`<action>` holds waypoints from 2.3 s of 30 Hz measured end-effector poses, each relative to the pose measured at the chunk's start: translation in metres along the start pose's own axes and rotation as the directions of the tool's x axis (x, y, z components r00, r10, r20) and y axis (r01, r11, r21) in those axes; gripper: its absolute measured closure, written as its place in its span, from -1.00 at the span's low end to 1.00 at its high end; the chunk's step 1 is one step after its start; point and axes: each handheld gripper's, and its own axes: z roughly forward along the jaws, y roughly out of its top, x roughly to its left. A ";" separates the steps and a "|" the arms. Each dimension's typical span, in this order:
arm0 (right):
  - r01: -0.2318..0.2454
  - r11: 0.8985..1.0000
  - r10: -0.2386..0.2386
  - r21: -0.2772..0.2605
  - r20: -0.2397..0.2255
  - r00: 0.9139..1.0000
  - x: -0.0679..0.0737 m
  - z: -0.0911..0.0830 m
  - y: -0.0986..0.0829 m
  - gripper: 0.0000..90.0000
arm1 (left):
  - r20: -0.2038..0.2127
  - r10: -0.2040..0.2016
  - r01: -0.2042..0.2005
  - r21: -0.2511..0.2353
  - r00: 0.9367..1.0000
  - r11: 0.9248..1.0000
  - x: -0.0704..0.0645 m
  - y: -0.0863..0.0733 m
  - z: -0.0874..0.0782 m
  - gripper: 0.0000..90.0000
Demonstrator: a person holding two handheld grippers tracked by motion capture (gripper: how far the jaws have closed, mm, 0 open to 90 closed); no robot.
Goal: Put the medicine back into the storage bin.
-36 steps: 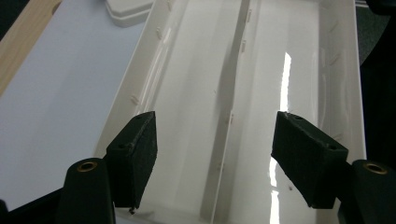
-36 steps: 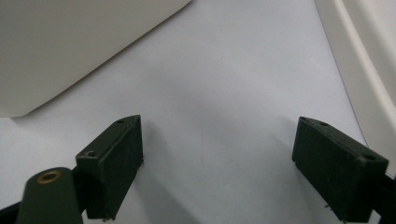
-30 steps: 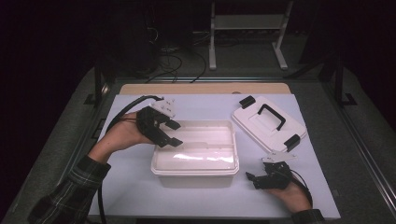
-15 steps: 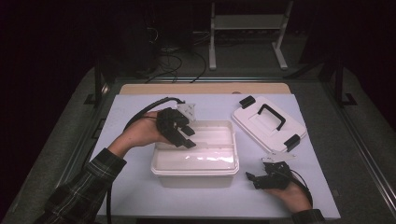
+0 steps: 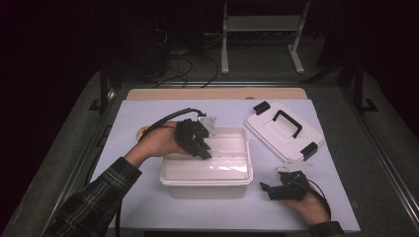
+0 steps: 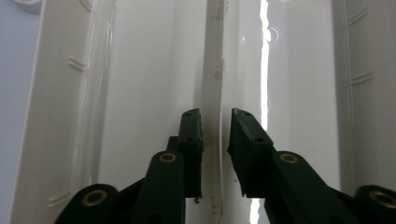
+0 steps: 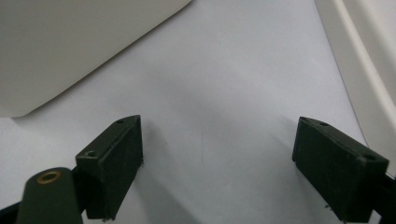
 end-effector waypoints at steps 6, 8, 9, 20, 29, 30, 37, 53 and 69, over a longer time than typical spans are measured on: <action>-0.001 1.000 0.001 0.001 0.000 1.000 0.000 0.000 0.000 -0.66 | 0.009 0.003 -0.003 0.007 1.000 1.000 -0.001 0.003 0.002 0.91; -0.001 1.000 0.001 0.000 0.000 1.000 0.000 0.000 0.000 -0.66 | 0.013 -0.007 0.007 0.014 1.000 1.000 0.000 0.004 0.002 0.95; -0.001 1.000 0.001 0.000 0.000 1.000 0.000 0.000 0.000 -0.66 | 0.013 -0.007 0.007 0.014 1.000 1.000 0.000 0.004 0.002 0.95; -0.001 1.000 0.001 0.000 -0.001 1.000 0.000 0.000 0.000 -0.66 | 0.022 -0.018 0.018 0.020 1.000 1.000 0.001 0.005 0.002 0.98; -0.001 1.000 0.001 0.000 -0.001 1.000 0.000 0.000 0.000 -0.66 | 0.018 -0.034 0.033 0.012 0.999 0.999 0.001 0.007 -0.004 0.98; 0.000 1.000 0.000 0.000 -0.001 1.000 0.000 0.000 0.000 -0.66 | 0.016 -0.034 0.034 0.011 0.999 0.999 0.001 0.008 -0.005 0.98; -0.001 1.000 0.001 -0.001 -0.002 1.000 0.000 0.000 0.000 -0.66 | 0.005 -0.046 0.046 -0.027 0.999 0.999 -0.001 0.009 -0.024 0.98; 0.005 1.000 -0.005 0.000 0.001 1.000 0.000 0.000 0.000 -0.66 | -0.045 -0.109 0.107 -0.055 0.993 0.993 -0.007 -0.017 -0.072 0.98; 0.003 1.000 -0.003 -0.001 0.000 1.000 0.000 0.000 0.000 -0.66 | -0.108 -0.193 0.186 -0.069 0.975 0.980 -0.015 -0.060 -0.109 0.98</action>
